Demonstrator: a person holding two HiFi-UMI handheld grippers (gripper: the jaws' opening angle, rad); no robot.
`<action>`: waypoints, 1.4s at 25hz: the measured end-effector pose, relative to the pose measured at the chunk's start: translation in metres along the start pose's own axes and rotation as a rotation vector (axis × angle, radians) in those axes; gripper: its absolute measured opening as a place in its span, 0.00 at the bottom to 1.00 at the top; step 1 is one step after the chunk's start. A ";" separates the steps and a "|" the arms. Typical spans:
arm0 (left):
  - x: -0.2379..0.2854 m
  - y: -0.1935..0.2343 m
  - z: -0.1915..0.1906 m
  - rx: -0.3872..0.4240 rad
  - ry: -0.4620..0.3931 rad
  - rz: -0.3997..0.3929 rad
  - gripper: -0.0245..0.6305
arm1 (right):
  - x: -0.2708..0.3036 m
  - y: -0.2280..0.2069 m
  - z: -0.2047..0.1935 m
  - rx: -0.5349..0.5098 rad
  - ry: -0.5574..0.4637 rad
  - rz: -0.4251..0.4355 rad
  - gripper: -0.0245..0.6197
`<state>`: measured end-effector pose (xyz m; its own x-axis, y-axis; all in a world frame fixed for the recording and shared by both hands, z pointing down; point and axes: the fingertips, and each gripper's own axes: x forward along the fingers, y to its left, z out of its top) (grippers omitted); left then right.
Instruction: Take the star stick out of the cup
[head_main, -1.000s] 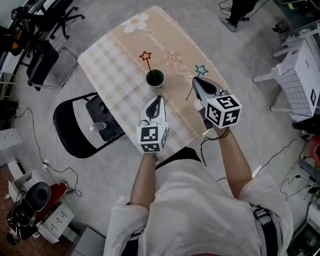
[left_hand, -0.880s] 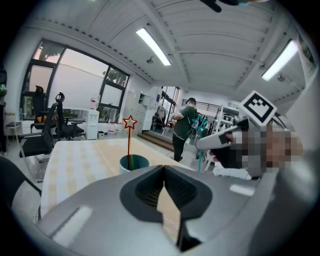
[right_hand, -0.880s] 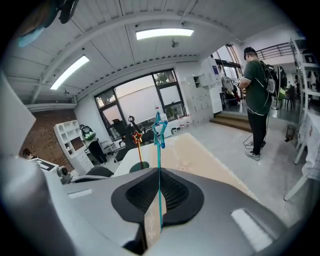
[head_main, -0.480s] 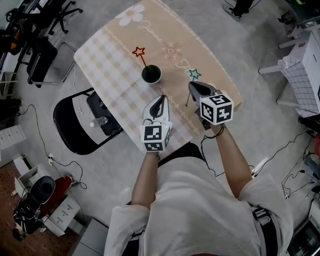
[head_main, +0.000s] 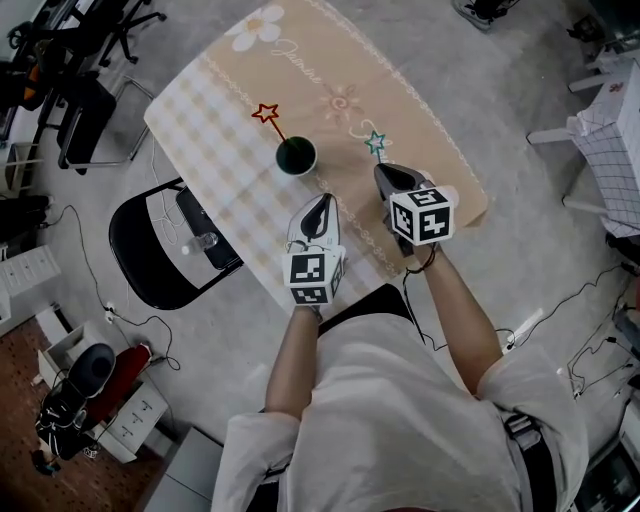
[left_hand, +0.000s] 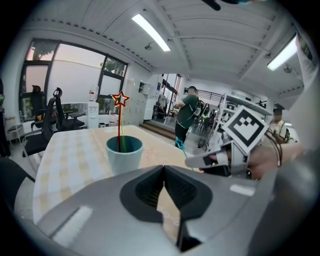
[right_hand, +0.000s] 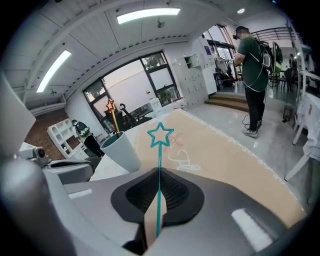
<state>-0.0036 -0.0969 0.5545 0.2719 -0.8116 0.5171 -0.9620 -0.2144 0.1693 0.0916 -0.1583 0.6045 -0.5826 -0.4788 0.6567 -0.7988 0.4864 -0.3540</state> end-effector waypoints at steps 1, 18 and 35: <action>0.002 0.000 -0.002 -0.001 0.006 0.001 0.04 | 0.003 -0.003 -0.002 0.007 0.006 -0.005 0.05; 0.018 0.006 -0.013 -0.005 0.053 0.035 0.04 | 0.033 -0.036 -0.022 0.031 0.088 -0.106 0.08; 0.007 0.005 -0.003 -0.015 0.013 0.051 0.04 | 0.010 -0.035 -0.002 -0.005 0.006 -0.119 0.07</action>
<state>-0.0066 -0.1019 0.5612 0.2228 -0.8141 0.5363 -0.9741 -0.1643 0.1553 0.1136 -0.1786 0.6249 -0.4832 -0.5286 0.6979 -0.8613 0.4300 -0.2706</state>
